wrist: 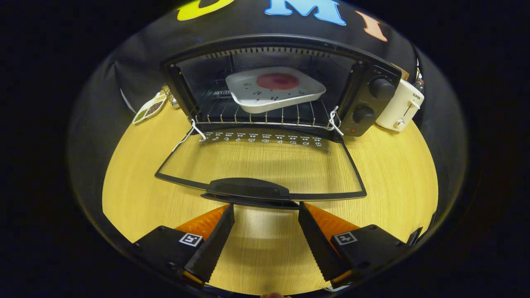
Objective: Open the toaster oven, put the food inside, and close the toaster oven door.
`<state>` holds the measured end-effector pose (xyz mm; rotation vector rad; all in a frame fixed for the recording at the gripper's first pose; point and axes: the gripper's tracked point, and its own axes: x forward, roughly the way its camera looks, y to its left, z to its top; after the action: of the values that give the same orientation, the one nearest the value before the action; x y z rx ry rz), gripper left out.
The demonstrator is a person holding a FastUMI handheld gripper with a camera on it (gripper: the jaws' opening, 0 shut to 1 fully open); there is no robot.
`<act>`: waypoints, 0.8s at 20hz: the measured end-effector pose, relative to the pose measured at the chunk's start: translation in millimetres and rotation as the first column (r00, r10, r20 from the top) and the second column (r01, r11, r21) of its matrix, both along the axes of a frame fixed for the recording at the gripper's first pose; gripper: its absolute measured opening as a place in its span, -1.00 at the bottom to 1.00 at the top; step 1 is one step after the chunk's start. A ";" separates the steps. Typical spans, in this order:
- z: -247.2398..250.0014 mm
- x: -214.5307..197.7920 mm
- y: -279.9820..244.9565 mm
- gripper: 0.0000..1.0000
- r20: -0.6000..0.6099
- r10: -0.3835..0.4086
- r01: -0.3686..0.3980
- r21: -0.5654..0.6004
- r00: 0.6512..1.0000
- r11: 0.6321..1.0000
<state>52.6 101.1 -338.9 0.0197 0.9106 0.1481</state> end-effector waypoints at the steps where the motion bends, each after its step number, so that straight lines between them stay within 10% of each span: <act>1: 8.9 -0.4 -0.6 0.98 0.017 0.010 -0.010 0.007 1.000 1.000; 16: 185.7 37.8 -63.5 0.97 0.443 0.025 -0.037 0.020 0.896 0.999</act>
<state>90.4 37.6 -153.3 -0.0034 0.4510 0.1858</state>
